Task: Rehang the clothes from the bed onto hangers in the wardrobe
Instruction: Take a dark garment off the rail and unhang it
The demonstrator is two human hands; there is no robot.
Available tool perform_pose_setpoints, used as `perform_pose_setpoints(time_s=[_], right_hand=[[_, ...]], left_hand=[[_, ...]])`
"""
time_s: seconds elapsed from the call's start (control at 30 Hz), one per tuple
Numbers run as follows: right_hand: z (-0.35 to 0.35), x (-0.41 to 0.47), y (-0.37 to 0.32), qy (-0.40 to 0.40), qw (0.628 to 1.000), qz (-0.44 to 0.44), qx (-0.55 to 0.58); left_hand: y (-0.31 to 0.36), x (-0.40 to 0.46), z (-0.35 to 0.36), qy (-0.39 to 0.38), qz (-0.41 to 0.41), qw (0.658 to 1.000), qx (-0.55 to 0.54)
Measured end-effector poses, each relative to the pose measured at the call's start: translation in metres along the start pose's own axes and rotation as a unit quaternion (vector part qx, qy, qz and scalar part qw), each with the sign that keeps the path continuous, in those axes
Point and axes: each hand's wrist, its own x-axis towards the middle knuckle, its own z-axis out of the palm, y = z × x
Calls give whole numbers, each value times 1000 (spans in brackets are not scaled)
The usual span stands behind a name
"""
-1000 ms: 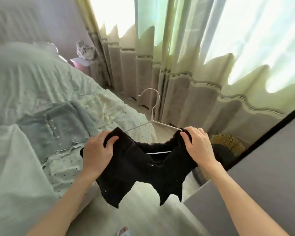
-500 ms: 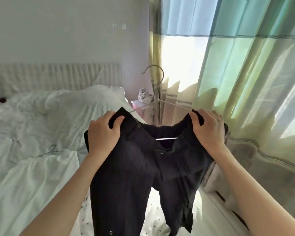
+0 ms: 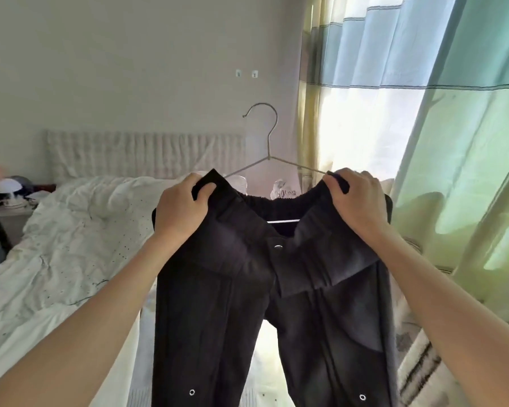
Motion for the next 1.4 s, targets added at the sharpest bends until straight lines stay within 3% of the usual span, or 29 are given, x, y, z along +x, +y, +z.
perform_pose_setpoints(time_s=[0.17,0.4,0.53,0.77,0.93,1.2,1.3,1.4], right_hand=[[109,8,67,-120,991,48,42],[266,0,158,-312,943,100,60],[351,-15,198,-376,920,99,49],[472,-52,252,-447,884,131,20],[525,-64,273,-478,863,158,24],[574,-86,300,-513,831,214,-25],[574,-96,307,-546,813,198,-33],[562,-106,305,-548,822,154,-24]], left_hand=[[-56,37,85,-91,-70,990,79],[-155,65,210,-224,-161,944,180],[-218,73,279,-278,-196,914,223],[-311,67,377,-308,-232,888,249],[-356,69,421,-332,-241,865,288],[-399,63,458,-357,-289,860,222],[-406,44,458,-403,-279,848,203],[-399,23,452,-440,-236,843,200]])
